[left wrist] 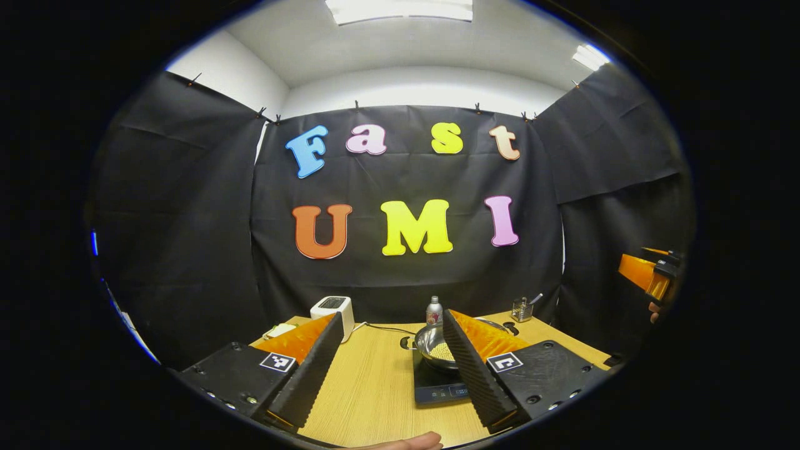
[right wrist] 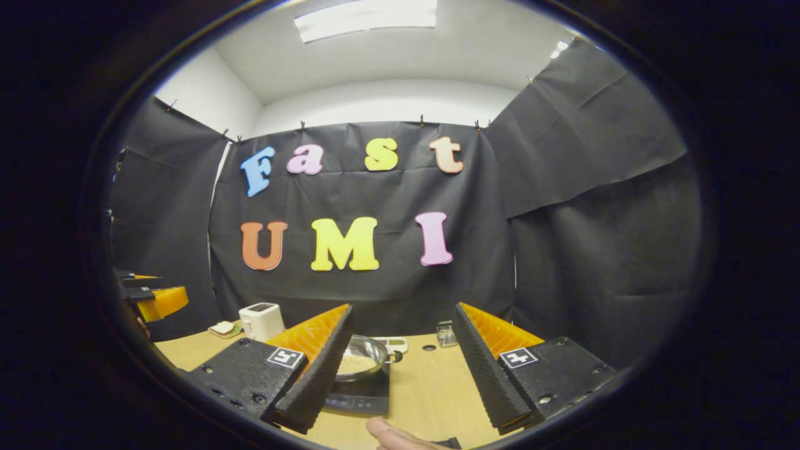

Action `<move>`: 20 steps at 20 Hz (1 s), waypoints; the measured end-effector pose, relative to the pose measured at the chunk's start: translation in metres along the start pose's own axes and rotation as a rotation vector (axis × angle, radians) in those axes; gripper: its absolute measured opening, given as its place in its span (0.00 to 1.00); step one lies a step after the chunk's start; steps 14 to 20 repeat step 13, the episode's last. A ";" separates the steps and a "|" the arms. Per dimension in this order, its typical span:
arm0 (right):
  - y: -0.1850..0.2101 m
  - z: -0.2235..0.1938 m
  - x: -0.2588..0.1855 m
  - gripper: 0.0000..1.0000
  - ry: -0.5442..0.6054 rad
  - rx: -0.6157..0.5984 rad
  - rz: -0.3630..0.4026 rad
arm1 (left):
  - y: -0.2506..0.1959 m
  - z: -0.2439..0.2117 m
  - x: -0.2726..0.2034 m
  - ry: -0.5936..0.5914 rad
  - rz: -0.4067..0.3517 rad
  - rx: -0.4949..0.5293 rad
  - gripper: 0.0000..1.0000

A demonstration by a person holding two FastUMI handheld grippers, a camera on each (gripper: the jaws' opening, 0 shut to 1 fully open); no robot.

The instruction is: First push the handle of the pot to place it horizontally, then grasp the pot with both hands and set it on the induction cooktop.

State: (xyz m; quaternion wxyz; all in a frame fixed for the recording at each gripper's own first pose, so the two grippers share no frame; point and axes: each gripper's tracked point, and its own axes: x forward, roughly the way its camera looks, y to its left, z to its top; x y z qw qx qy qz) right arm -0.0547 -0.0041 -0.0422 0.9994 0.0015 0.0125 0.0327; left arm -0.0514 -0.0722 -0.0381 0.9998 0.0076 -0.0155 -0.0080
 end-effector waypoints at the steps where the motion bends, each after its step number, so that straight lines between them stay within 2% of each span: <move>1: 0.000 -0.001 0.001 0.97 0.003 0.003 0.000 | -0.001 0.001 -0.001 -0.002 -0.002 0.002 0.95; 3: 0.002 -0.002 0.003 0.97 0.008 0.005 0.008 | -0.001 0.002 -0.001 -0.003 -0.003 0.003 0.95; 4: 0.003 -0.002 0.003 0.97 0.011 0.005 0.013 | -0.001 0.002 -0.002 -0.004 -0.005 0.002 0.84; 20: 0.013 -0.008 0.004 0.97 0.021 -0.021 0.034 | -0.011 0.009 -0.004 -0.024 -0.032 -0.001 0.84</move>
